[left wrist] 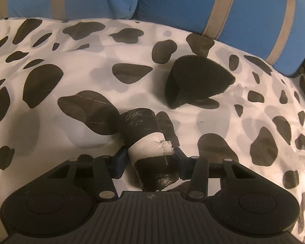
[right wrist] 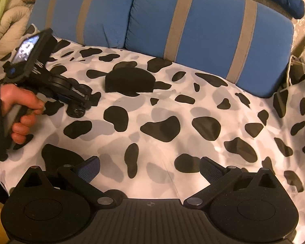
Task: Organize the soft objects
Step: 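Grasp the black-and-white taped roll with the left tool, then grasp the black foam sponge with the right tool while the left tool holds the roll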
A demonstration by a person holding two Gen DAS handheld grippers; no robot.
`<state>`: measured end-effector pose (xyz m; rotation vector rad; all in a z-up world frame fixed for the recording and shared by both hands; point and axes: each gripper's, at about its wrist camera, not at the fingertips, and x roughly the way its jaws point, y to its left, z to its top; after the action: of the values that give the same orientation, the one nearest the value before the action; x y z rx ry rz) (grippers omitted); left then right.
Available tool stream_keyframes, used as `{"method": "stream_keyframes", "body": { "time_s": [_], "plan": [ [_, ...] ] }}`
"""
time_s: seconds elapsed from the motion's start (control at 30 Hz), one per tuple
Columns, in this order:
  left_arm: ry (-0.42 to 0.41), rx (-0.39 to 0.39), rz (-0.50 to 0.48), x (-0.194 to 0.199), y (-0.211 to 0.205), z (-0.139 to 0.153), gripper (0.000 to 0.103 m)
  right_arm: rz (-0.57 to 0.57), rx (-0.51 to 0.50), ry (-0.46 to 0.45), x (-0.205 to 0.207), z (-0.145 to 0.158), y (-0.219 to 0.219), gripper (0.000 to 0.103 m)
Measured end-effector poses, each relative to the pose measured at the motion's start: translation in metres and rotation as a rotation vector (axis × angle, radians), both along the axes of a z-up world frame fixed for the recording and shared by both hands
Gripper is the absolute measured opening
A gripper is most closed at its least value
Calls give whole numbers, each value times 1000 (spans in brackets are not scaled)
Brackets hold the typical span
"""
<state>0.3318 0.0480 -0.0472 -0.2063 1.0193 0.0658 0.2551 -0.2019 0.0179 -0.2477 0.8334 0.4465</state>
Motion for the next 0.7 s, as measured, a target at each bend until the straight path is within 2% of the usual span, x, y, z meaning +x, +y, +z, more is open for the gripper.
{"method": "stream_keyframes", "body": {
  "time_s": [0.37,0.7],
  "plan": [
    [-115,12,-62,-19,5,39,45,38,15,-49,16,-1,19,103],
    [-113,10,-126,-35,15,53,45,45,82,-89,42,-14,56,103]
  ]
}}
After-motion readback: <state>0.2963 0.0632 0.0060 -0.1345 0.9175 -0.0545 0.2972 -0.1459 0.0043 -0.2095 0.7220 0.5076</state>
